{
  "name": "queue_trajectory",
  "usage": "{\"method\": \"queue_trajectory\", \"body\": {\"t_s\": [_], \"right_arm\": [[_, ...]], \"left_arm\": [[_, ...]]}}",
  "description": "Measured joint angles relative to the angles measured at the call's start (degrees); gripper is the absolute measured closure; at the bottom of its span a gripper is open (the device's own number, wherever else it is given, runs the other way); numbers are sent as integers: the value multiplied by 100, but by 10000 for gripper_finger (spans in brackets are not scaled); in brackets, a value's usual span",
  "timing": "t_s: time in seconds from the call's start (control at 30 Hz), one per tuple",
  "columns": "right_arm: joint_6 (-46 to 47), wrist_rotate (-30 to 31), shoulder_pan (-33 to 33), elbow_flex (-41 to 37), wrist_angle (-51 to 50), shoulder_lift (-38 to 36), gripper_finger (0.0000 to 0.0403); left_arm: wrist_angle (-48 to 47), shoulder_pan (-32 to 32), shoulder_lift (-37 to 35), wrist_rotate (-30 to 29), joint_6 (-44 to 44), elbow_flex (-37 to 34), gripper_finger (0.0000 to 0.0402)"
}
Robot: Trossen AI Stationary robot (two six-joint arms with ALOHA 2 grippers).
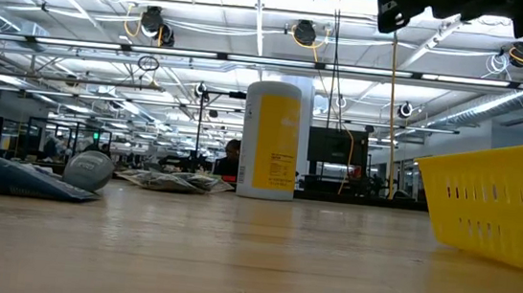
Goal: Pick & Place Travel size toiletries
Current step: Put the top shave cream into the bottom blue basket
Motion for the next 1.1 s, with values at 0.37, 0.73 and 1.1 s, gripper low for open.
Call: {"method": "queue_trajectory", "body": {"t_s": [0.37,0.73,1.1], "right_arm": [[944,41,384,2,-1559,-427,403],[2248,515,1427,96,-2808,-426,403],[3480,800,2706,642,-3715,-117,403]], "left_arm": [[-1631,85,-695,-51,-31,2,121],[-2862,74,-1062,-255,-448,2,128],[-3359,74,-1058,-1079,-500,4,128]]}}
